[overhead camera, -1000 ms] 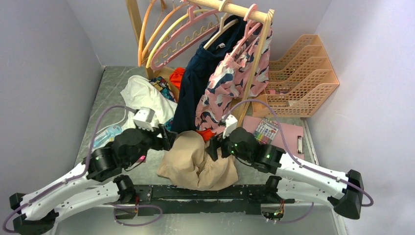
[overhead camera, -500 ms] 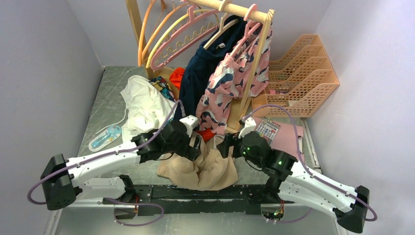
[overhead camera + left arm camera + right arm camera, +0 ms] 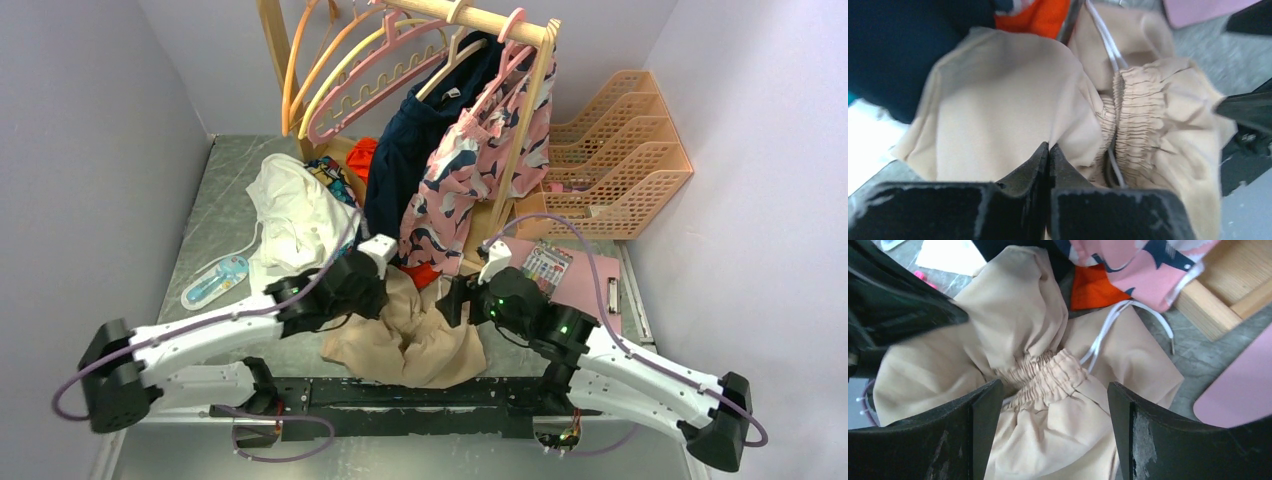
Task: Place the shorts on the hanger
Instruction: Adjust the shorts at the center of the board.
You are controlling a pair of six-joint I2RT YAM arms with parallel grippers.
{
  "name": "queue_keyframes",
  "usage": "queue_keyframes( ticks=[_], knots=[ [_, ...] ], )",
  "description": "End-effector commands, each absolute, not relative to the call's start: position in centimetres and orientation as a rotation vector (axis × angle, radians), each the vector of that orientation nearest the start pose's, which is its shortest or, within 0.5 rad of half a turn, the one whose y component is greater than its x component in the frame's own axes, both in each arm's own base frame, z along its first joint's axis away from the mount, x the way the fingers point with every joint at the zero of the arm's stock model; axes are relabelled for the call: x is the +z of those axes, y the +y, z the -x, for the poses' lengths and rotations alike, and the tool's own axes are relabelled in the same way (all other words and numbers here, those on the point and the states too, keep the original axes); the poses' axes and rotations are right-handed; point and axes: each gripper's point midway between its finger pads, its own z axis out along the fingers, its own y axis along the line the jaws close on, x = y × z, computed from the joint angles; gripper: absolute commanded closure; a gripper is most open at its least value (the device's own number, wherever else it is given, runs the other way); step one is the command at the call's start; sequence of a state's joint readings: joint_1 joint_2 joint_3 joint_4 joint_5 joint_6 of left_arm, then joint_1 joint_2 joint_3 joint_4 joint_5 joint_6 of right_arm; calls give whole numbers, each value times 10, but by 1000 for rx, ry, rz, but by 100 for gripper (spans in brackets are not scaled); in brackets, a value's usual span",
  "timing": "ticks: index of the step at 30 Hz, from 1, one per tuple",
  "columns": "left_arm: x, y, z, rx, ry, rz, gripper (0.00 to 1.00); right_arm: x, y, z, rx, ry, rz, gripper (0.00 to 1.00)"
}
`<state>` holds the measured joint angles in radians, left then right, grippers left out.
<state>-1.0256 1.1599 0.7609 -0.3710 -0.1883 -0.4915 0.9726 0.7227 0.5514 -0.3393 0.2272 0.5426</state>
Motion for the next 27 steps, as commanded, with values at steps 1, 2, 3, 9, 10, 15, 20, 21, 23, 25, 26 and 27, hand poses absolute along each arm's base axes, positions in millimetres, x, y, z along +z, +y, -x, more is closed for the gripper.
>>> queue_keyframes(
  ticks=[1, 2, 3, 9, 10, 15, 20, 21, 23, 25, 26, 27],
  knots=[
    [171, -244, -188, -596, 2127, -326, 93, 175, 240, -170, 781, 2034, 431, 21],
    [181, -240, -186, -625, 2091, -301, 93, 175, 243, -171, 777, 2034, 450, 22],
    [189, -235, -185, -652, 2055, -282, 93, 175, 246, -173, 770, 2036, 466, 22],
    [205, -218, -177, -720, 1969, -217, 93, 162, 258, -186, 711, 2052, 512, 23],
    [206, -217, -177, -722, 1969, -212, 93, 158, 259, -187, 711, 2061, 509, 23],
    [201, -217, -177, -707, 2001, -208, 93, 125, 255, -188, 679, 2168, 488, 24],
    [199, -219, -177, -703, 2011, -213, 93, 98, 249, -189, 655, 2246, 447, 25],
    [199, -219, -177, -701, 2011, -213, 93, 95, 249, -189, 652, 2257, 445, 25],
    [199, -218, -177, -698, 2011, -208, 93, 89, 249, -187, 652, 2275, 446, 26],
    [198, -218, -177, -697, 2011, -207, 93, 82, 249, -185, 653, 2293, 454, 26],
    [198, -218, -178, -697, 2011, -207, 93, 80, 249, -185, 652, 2298, 456, 26],
    [198, -218, -178, -696, 2011, -208, 93, 78, 250, -185, 653, 2301, 458, 26]
  ],
)
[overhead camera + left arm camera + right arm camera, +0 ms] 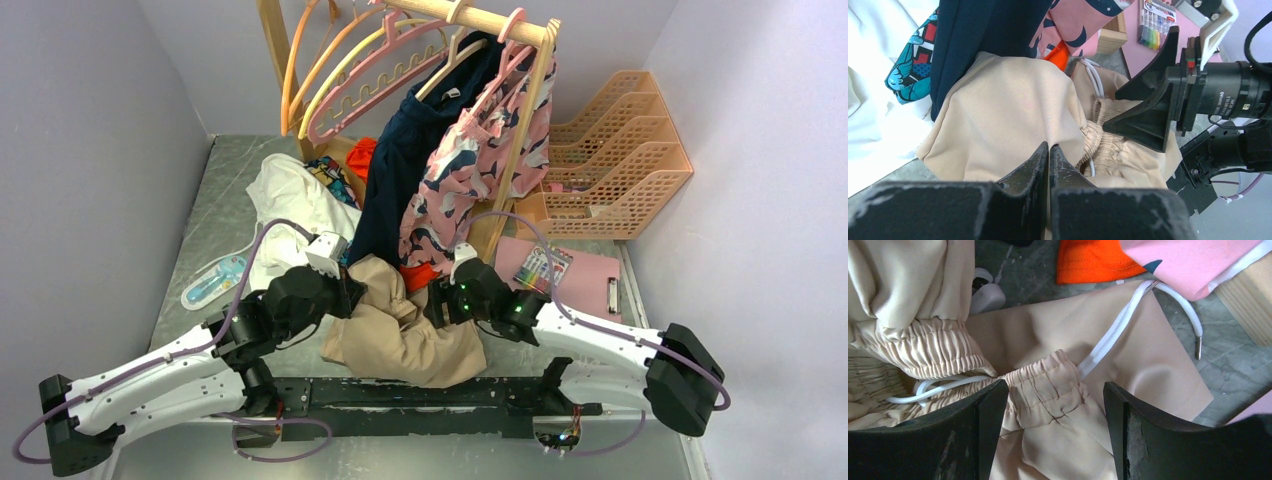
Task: Place the shorts on the hanger
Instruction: Adjust the shorts at the center of the board.
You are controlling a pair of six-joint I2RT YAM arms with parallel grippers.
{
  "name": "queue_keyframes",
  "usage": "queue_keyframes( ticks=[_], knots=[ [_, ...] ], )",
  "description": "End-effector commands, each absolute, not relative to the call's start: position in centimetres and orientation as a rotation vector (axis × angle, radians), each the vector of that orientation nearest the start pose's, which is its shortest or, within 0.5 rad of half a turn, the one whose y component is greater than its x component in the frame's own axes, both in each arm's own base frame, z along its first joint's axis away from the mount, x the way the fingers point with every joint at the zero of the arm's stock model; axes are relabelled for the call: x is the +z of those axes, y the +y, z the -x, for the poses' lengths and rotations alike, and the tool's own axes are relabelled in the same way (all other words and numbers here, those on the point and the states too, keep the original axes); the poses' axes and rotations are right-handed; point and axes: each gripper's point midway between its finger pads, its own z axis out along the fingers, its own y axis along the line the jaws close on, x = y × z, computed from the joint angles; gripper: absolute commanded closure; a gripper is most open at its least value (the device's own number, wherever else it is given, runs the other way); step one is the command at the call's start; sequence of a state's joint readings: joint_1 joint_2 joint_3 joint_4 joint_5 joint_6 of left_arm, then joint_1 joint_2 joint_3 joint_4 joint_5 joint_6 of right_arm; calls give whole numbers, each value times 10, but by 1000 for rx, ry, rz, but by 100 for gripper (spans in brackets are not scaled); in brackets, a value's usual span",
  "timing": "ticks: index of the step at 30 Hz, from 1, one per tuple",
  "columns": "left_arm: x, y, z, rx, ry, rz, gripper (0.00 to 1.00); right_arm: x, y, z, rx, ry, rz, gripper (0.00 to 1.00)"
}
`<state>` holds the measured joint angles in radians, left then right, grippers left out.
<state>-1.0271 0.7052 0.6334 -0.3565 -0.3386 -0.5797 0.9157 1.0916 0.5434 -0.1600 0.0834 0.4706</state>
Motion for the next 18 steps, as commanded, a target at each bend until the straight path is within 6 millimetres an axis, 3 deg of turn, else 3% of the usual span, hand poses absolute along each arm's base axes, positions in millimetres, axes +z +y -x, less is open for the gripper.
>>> queue_keyframes(
  ticks=[1, 5, 8, 11, 13, 16, 18],
  knots=[
    [198, -218, -178, -695, 2014, -207, 93, 76, 250, -185, 650, 2307, 459, 26],
    [194, -218, -178, -689, 2024, -208, 93, 67, 252, -186, 635, 2329, 470, 34],
    [196, -216, -178, -686, 2025, -196, 93, 67, 254, -187, 636, 2325, 484, 60],
    [206, -211, -178, -692, 2003, -173, 93, 88, 258, -190, 661, 2265, 503, 85],
    [221, -207, -178, -703, 1969, -158, 93, 118, 261, -195, 686, 2182, 522, 100],
    [258, -197, -178, -735, 1880, -124, 93, 186, 266, -199, 744, 1981, 576, 100],
    [288, -189, -177, -767, 1798, -102, 93, 250, 267, -196, 809, 1797, 598, 100]
  ],
)
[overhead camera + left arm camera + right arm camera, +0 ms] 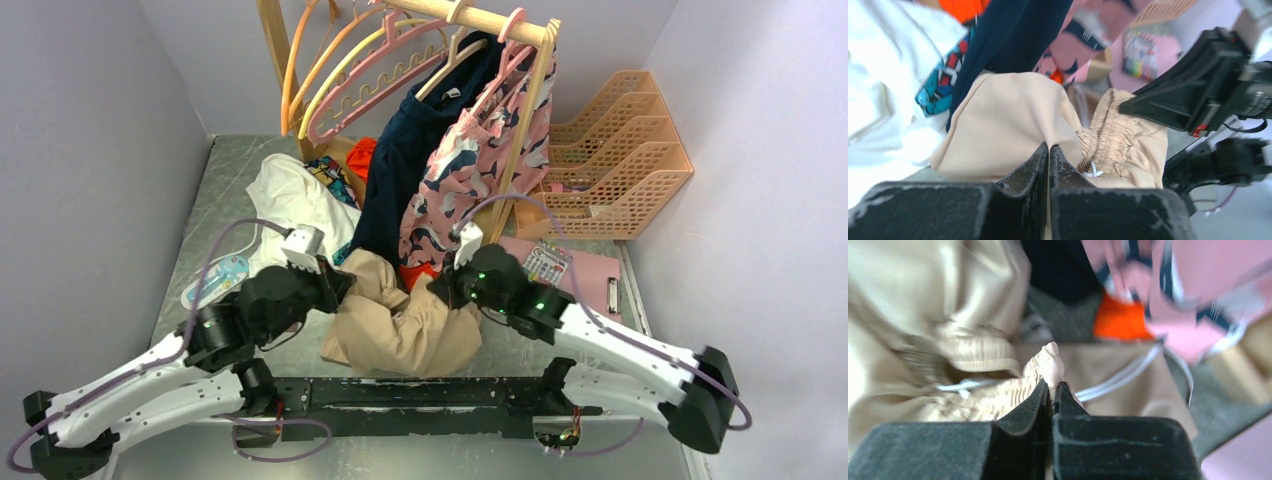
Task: Place the shorts on the hanger
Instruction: Adjust the shorts at the center of the board.
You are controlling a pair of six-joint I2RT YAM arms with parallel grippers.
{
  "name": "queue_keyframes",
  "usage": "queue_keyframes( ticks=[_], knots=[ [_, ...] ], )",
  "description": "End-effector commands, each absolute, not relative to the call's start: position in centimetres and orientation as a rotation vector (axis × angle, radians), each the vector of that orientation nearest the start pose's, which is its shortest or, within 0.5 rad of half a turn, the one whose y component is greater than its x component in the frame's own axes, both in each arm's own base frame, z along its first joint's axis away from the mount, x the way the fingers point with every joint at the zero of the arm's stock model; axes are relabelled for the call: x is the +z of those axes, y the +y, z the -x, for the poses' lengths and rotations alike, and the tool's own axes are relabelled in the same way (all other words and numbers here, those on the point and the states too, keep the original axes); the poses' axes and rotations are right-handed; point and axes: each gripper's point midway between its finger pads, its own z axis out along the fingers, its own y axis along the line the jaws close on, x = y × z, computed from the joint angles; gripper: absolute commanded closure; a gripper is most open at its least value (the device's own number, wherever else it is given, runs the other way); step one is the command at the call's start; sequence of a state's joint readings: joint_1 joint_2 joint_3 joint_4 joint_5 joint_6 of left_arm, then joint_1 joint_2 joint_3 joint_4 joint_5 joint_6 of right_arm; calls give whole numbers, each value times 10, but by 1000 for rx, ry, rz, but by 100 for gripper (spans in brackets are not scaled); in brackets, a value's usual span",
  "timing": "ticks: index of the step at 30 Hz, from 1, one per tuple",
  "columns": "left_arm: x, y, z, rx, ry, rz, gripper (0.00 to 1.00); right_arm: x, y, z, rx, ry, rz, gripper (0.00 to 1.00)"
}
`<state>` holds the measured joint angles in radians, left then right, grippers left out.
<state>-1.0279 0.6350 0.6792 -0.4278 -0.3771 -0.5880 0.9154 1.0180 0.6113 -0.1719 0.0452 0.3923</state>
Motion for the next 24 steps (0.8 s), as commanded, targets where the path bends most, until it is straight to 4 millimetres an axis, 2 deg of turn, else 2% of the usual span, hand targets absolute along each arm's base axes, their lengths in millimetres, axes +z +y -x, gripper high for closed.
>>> queue_keyframes(
  ticks=[1, 5, 6, 8, 9, 11, 12, 13, 15, 16, 17, 18, 20, 24],
  knots=[
    [303, -185, -177, -784, 1753, -92, 93, 276, 265, -193, 828, 1718, 612, 100],
    [384, -163, -170, -857, 1507, -68, 93, 380, 259, -168, 910, 1391, 702, 100],
    [411, -157, -166, -885, 1422, -57, 93, 402, 257, -160, 925, 1314, 730, 100],
    [449, -145, -157, -905, 1288, -79, 93, 456, 250, -138, 968, 1123, 763, 100],
    [462, -141, -153, -916, 1236, -84, 92, 472, 247, -130, 985, 1062, 775, 100],
    [467, -139, -149, -922, 1199, -95, 82, 487, 244, -117, 1010, 986, 796, 100],
    [460, -141, -150, -925, 1220, -96, 72, 485, 244, -114, 1017, 976, 809, 100],
    [443, -147, -153, -924, 1269, -98, 60, 480, 244, -111, 1021, 980, 824, 100],
    [407, -156, -157, -936, 1394, -74, 33, 463, 243, -106, 1034, 1010, 857, 100],
    [384, -159, -160, -933, 1467, -46, 23, 452, 243, -105, 1042, 1035, 869, 100],
    [363, -160, -162, -928, 1538, -10, 18, 445, 240, -101, 1050, 1052, 877, 100],
    [342, -160, -164, -914, 1601, 20, 14, 423, 241, -100, 1056, 1105, 901, 100],
    [312, -158, -163, -898, 1688, 67, 11, 397, 237, -99, 1050, 1193, 921, 100],
    [287, -161, -161, -909, 1738, 79, 9, 350, 229, -100, 1044, 1348, 896, 100]
  ],
)
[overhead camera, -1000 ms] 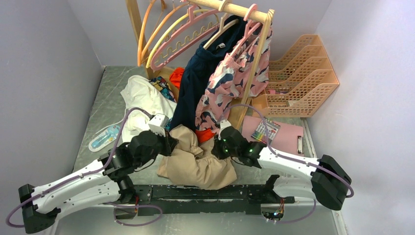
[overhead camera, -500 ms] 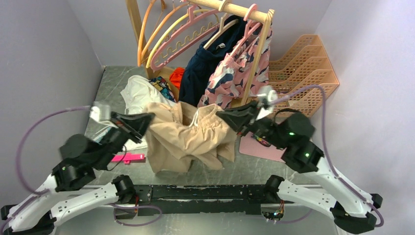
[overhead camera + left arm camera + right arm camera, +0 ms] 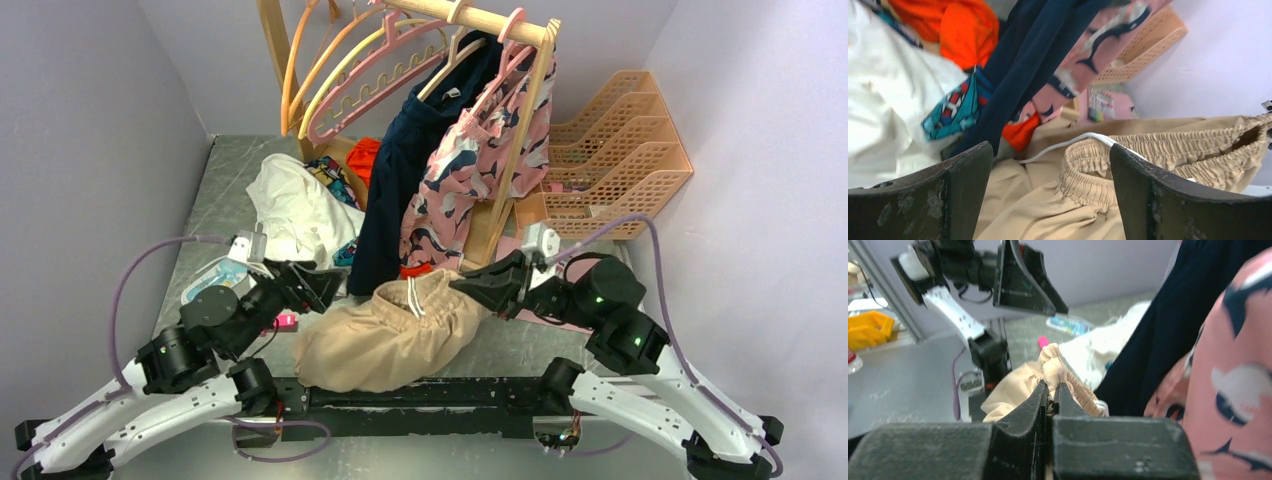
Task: Place the shorts on the hanger
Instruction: Adjust the shorts at the center of the board.
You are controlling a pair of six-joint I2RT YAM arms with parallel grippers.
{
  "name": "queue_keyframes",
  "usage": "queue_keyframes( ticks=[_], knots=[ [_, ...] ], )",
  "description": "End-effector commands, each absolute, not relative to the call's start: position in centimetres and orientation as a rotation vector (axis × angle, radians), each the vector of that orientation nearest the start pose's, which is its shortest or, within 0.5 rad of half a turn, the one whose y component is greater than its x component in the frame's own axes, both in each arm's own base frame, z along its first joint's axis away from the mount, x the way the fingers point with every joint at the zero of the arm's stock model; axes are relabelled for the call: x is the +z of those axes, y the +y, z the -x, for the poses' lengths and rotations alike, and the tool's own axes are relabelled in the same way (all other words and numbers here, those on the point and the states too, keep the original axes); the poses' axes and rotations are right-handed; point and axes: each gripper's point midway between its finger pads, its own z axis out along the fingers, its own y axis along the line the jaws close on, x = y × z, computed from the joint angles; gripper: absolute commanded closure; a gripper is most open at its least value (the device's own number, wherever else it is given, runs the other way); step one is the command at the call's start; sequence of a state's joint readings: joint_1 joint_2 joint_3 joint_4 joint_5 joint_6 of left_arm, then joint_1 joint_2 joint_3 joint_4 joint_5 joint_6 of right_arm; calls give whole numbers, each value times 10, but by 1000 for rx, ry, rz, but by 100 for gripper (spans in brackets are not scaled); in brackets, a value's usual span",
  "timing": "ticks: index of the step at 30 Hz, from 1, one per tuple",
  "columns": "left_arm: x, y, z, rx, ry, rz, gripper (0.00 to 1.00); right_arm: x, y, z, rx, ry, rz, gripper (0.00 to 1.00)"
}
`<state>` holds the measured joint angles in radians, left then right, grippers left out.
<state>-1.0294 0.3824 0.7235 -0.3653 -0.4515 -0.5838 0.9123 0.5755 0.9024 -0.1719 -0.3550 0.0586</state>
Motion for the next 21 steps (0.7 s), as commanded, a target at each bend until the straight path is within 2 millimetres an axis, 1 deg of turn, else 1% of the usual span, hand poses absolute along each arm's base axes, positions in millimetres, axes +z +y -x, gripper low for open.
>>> queue_keyframes(
  ticks=[1, 4, 7, 9, 11, 15, 18, 21],
  knots=[
    [283, -164, -160, -913, 1749, 66, 10, 343, 226, -99, 1049, 1372, 877, 100],
    [265, -183, -159, -931, 1808, 1, 10, 322, 223, -100, 1081, 1436, 805, 100],
    [242, -209, -156, -945, 1892, -99, 12, 303, 223, -98, 1129, 1495, 758, 100],
    [226, -223, -155, -941, 1958, -152, 14, 293, 222, -97, 1139, 1527, 737, 100],
    [208, -235, -155, -922, 2030, -183, 15, 289, 220, -97, 1141, 1541, 719, 100],
    [185, -257, -149, -952, 2109, -278, 15, 286, 216, -95, 1138, 1554, 711, 100],
    [174, -271, -145, -983, 2138, -342, 15, 285, 216, -94, 1140, 1558, 719, 100],
    [167, -280, -146, -988, 2163, -357, 16, 284, 217, -95, 1135, 1561, 726, 100]
  ],
)
